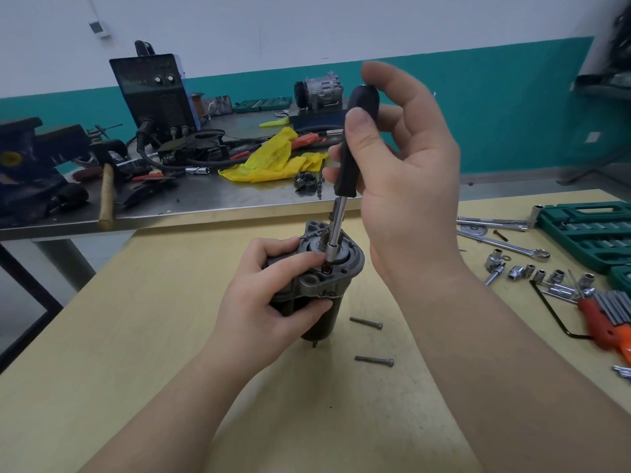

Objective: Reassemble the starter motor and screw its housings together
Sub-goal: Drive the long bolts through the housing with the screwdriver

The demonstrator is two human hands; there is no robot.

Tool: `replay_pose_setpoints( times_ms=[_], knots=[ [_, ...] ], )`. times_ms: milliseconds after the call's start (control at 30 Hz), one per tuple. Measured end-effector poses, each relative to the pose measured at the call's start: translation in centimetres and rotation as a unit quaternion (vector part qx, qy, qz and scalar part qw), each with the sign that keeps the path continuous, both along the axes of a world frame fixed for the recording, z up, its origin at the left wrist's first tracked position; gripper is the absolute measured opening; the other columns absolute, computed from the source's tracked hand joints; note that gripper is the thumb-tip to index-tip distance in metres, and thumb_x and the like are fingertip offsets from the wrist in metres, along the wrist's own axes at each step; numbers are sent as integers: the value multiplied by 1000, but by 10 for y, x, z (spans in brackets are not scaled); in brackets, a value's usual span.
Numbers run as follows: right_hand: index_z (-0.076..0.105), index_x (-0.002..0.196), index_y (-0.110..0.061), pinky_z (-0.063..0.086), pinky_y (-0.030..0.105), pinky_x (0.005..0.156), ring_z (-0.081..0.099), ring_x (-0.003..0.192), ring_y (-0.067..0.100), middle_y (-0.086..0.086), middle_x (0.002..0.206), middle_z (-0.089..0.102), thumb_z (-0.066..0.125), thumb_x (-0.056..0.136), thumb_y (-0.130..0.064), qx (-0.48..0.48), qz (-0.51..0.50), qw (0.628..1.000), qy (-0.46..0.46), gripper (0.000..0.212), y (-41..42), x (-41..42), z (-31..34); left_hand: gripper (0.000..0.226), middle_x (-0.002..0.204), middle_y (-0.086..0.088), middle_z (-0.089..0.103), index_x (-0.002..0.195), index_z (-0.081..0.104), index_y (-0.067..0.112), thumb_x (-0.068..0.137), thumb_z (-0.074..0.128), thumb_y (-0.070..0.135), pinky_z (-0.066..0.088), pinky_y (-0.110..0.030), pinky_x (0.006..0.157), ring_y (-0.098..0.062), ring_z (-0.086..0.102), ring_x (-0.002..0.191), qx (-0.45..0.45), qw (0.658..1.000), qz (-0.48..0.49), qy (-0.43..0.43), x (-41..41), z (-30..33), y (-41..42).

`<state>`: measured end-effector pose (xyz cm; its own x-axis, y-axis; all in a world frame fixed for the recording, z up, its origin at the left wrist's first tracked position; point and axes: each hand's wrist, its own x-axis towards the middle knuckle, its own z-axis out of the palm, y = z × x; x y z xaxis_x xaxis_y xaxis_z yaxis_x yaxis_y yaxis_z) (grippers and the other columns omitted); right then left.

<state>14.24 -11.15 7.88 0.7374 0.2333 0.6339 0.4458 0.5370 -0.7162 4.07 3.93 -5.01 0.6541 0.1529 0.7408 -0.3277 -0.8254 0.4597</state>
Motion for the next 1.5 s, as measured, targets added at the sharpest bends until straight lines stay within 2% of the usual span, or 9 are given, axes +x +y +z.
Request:
replay_pose_setpoints(
  times_ms=[200,333,567,767,900,1033,1167,1300,1500],
  knots=[
    [68,127,-20,63,64,77,73,93,41,-4,97,72,57,110,-13,18,23,999,18,22,-1,0,-1,56,138,16,51,131,69,41,78,86,39,44,-19,112,-15,52,142,-4,1000,7,8,-1,0,-1],
    [66,130,-22,67,52,79,78,94,32,10,112,76,53,111,-12,6,17,1000,22,25,-1,0,-1,56,138,17,51,132,68,40,78,85,39,44,-18,112,-14,52,142,-3,1000,8,9,-1,1,-2],
    [65,128,-27,62,58,66,64,74,24,1,97,68,73,101,-14,4,-26,1000,-9,30,2,1,-2,55,138,18,50,131,67,41,78,85,39,43,-18,112,-13,52,142,-2,1000,9,8,-1,2,-3],
    [69,134,-19,65,59,84,74,102,38,13,117,73,53,111,-13,25,33,998,50,28,-1,2,-2,56,138,19,50,131,69,44,78,86,39,44,-19,113,-15,52,143,-1,1000,6,8,-1,1,-1],
    [68,126,-24,66,54,81,77,93,33,5,113,77,63,107,-11,0,15,1000,15,24,-3,1,2,62,138,20,50,133,63,57,78,86,39,44,-19,112,-18,52,143,1,1000,2,7,-1,1,-1],
    [67,115,-28,63,58,73,70,83,38,-6,99,71,77,98,-13,-1,-37,999,-12,24,-2,2,3,59,138,18,50,132,67,52,78,86,38,44,-19,112,-18,53,141,1,1000,5,7,-1,2,-1],
    [69,119,-27,62,62,88,73,103,34,-1,106,74,65,104,-16,13,-1,1000,14,19,-2,3,0,56,137,17,51,131,68,42,78,85,39,44,-19,112,-17,54,141,1,1000,12,7,-2,2,-3],
    [64,127,-24,67,51,79,78,95,30,7,113,76,62,104,-5,2,9,1000,11,30,-2,1,0,56,137,17,51,131,68,42,78,85,40,44,-20,112,-17,53,141,-3,1000,9,7,-2,2,-3],
    [67,117,-28,64,59,72,72,89,41,1,102,74,73,99,-7,6,-28,1000,9,29,-1,2,0,55,138,17,51,131,68,42,79,85,39,45,-20,112,-16,53,142,2,1000,9,5,-1,2,-2]
  ],
)
